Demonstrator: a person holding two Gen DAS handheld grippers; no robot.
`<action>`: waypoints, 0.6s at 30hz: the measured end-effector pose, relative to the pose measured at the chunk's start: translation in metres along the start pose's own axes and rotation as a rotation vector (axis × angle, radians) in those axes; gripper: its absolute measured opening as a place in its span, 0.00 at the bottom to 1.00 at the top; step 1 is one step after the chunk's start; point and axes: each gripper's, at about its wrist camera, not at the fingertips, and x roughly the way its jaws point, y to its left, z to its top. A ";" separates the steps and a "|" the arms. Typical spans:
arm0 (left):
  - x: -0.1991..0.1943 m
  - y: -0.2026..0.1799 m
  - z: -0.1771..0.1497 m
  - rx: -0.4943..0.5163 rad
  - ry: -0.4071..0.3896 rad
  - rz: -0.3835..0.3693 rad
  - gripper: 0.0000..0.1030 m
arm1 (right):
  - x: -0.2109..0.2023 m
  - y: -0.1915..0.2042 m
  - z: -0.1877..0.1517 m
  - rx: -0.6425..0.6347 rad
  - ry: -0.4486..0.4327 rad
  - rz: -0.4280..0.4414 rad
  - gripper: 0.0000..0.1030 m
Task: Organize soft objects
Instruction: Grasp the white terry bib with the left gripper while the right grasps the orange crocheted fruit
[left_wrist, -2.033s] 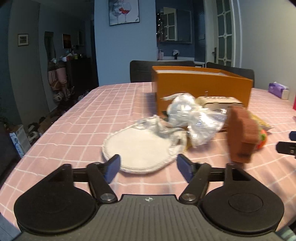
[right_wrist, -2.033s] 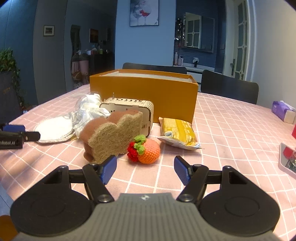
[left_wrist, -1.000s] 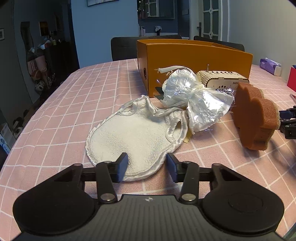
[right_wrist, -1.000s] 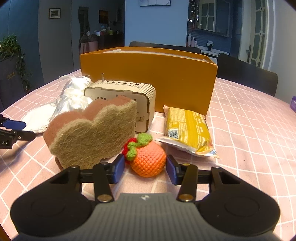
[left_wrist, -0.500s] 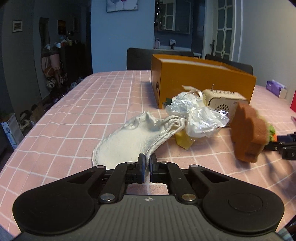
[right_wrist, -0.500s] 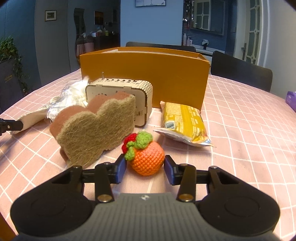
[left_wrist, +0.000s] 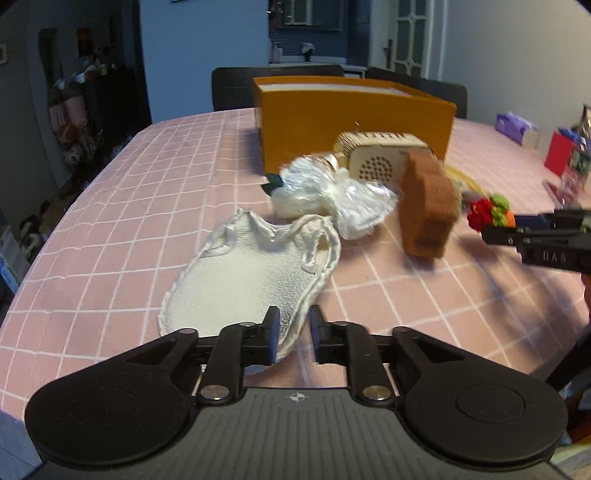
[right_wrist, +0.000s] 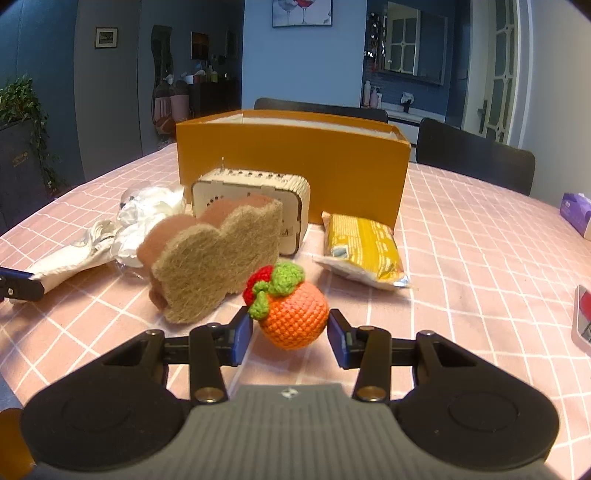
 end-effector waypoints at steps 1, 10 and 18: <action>0.002 -0.002 -0.001 0.009 -0.002 0.006 0.39 | 0.000 0.000 -0.001 0.004 0.005 0.001 0.42; 0.009 0.008 0.014 -0.014 -0.076 0.065 0.88 | -0.001 -0.004 -0.002 0.030 0.017 0.019 0.45; 0.033 0.058 0.013 -0.134 0.027 0.159 0.89 | 0.005 -0.002 -0.003 0.035 0.033 0.044 0.44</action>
